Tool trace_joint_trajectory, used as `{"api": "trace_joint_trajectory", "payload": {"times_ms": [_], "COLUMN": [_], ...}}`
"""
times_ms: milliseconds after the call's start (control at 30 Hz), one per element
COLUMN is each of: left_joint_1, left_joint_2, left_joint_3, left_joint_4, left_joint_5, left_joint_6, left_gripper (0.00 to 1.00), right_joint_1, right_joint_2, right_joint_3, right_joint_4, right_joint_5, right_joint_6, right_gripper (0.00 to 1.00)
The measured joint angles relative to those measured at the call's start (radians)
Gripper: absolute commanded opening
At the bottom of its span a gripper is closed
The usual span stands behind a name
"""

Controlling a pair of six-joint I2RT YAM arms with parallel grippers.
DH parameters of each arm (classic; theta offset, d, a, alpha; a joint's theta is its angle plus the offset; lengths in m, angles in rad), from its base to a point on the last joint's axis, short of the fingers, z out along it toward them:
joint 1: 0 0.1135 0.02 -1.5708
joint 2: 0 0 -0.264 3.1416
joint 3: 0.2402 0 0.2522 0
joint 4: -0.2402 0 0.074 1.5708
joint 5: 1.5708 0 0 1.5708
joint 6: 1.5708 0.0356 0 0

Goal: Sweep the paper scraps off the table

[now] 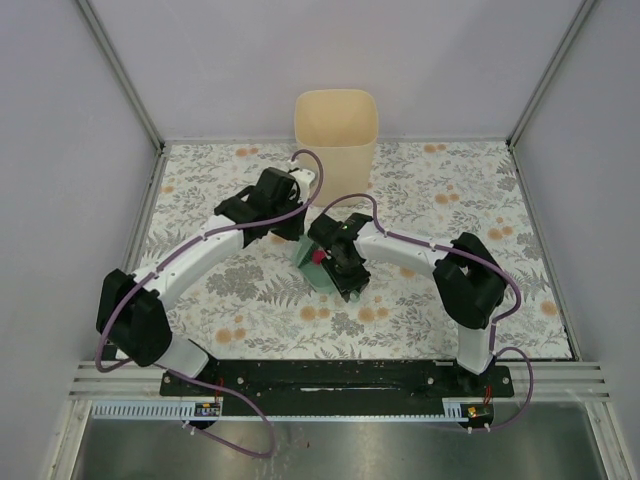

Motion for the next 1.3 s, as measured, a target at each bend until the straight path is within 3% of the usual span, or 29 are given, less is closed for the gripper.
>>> {"api": "trace_joint_trajectory", "payload": {"times_ms": [300, 600, 800, 1033, 1300], "left_joint_1": [-0.013, -0.016, -0.015, -0.010, -0.010], "left_joint_2": [-0.099, -0.265, -0.554, -0.792, -0.944], "left_joint_3": [0.029, 0.068, -0.109, -0.316, -0.380], "left_joint_4": [-0.162, -0.343, -0.328, -0.341, -0.336], "left_joint_5": [0.089, -0.124, -0.254, -0.359, -0.413], "left_joint_6": [-0.050, -0.144, -0.214, -0.290, -0.347], "left_gripper": [0.00, 0.00, 0.00, 0.00, 0.00], "right_joint_1": [0.001, 0.001, 0.001, 0.001, 0.001], "right_joint_2": [0.000, 0.000, -0.005, -0.012, 0.051], "right_joint_3": [-0.035, -0.062, -0.032, 0.213, 0.638], "right_joint_4": [0.060, 0.122, 0.105, 0.061, -0.023], "right_joint_5": [0.016, 0.053, 0.068, 0.064, 0.037], "right_joint_6": [0.006, 0.036, 0.050, 0.055, 0.058], "right_gripper": [0.00, 0.00, 0.00, 0.00, 0.00]}}
